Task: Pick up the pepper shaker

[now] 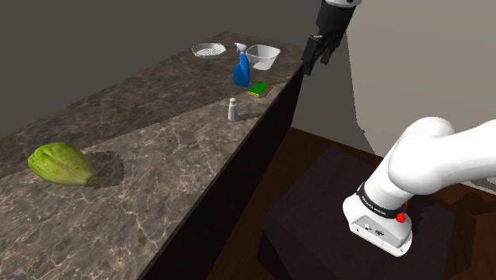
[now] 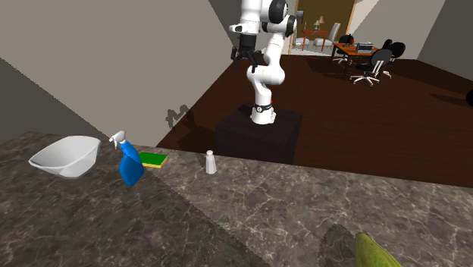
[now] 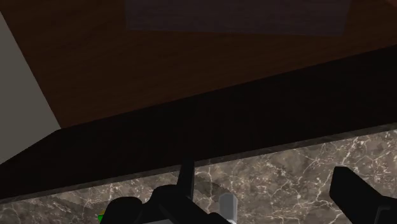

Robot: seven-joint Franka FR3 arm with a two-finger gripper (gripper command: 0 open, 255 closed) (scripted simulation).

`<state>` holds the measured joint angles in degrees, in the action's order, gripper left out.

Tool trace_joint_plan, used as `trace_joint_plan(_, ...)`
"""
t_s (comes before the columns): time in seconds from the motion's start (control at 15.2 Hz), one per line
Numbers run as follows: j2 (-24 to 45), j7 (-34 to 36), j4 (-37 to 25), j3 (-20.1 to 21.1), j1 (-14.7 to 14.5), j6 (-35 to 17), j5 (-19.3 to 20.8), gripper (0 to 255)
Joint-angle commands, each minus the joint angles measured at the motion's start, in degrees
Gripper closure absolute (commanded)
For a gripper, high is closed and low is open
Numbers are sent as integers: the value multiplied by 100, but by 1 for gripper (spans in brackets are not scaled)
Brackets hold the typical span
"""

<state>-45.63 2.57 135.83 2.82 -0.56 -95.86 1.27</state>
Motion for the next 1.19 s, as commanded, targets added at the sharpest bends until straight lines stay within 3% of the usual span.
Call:
trace_joint_plan(0.0, 0, 0, 0, 0, 0, 0, 0, 0)
trace_joint_plan(0.53, 1449, 287, -53, 164, 92, -1451, 58, 0)
trace_joint_plan(1.12, 3350, 687, -744, 325, 221, -2710, 306, 0)
